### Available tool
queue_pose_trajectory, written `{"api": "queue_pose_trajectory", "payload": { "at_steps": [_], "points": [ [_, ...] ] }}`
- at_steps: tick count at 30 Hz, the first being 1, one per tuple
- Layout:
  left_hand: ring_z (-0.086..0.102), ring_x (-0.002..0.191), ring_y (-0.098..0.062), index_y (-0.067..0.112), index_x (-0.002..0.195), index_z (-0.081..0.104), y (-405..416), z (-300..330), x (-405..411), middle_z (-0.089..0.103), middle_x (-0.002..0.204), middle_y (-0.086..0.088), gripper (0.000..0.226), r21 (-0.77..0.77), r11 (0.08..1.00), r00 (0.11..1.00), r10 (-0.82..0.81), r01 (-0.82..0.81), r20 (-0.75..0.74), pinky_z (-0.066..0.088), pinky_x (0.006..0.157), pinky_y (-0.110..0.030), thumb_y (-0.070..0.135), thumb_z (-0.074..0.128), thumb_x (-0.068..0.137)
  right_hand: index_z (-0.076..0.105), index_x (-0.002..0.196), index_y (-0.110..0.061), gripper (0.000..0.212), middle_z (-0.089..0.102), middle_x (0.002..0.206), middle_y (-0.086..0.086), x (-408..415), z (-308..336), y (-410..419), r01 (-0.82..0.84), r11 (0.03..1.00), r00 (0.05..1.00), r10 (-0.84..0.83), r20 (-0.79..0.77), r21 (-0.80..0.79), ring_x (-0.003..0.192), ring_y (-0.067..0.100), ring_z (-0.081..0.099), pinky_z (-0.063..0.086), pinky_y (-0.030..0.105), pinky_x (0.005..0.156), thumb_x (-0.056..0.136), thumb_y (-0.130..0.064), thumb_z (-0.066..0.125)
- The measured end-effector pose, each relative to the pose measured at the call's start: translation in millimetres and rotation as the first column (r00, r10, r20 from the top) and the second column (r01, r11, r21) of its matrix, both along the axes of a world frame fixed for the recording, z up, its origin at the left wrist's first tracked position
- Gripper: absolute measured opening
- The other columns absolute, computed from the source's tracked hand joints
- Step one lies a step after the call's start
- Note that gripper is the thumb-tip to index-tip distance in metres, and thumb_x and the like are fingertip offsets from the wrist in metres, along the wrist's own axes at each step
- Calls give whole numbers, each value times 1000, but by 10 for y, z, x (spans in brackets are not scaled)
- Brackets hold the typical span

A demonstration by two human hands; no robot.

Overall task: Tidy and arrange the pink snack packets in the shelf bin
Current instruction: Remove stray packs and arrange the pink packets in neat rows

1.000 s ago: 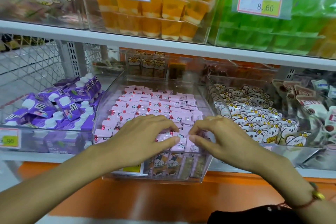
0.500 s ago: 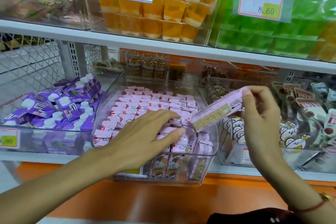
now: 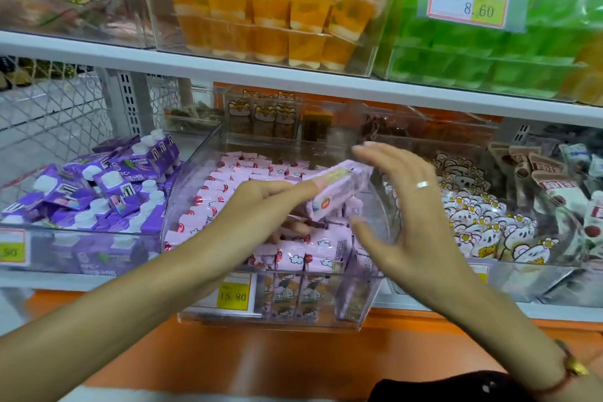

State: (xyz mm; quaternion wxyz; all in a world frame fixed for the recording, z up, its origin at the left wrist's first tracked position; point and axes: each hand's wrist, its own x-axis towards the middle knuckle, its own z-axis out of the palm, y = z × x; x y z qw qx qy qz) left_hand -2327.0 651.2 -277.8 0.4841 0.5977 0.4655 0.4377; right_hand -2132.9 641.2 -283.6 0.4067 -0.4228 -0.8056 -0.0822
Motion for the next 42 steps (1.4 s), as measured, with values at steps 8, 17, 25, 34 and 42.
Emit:
{"api": "queue_pose_trajectory", "payload": {
  "at_steps": [8,17,25,34,42],
  "points": [
    [66,67,-1,24,82,73,22,-88,8,74,80,8,55,146,986,992,-72,86,-100,46,58,-9,68,40,78,66,103,-17,25,67,92,-9,-33,63,-13,-149,978,904,73,-422,-149,85,9,63,49,22,76,83,-31,69],
    [39,112,7,40,118,59,163,-326,-186,52,120,26,34,362,794,599,-5,489,-800,39,94,-29,57,44,92,25,143,-31,65,65,91,-9,26,-52,42,-409,866,694,90,-714,-288,80,1,67,52,14,68,90,-15,58],
    [40,105,9,47,108,61,196,-301,-178,55,115,29,25,385,803,591,51,454,-805,42,85,-28,57,50,88,46,113,-38,39,61,87,-13,20,-139,79,-206,911,930,69,-361,-357,87,7,63,49,20,79,80,-40,66],
    [48,106,5,40,110,63,202,-303,-197,59,117,27,28,402,807,602,73,433,-795,45,89,-31,54,50,90,61,94,-25,39,59,95,-10,224,-23,28,10,948,996,-39,-84,-319,88,9,56,46,26,75,64,-34,83],
    [47,102,8,43,106,61,210,-324,-202,59,111,30,28,425,803,613,96,418,-784,46,83,-30,59,50,87,68,93,-29,15,60,87,-14,18,-70,-41,36,957,946,60,320,-287,93,7,48,41,28,78,83,-39,65]
  ]
}}
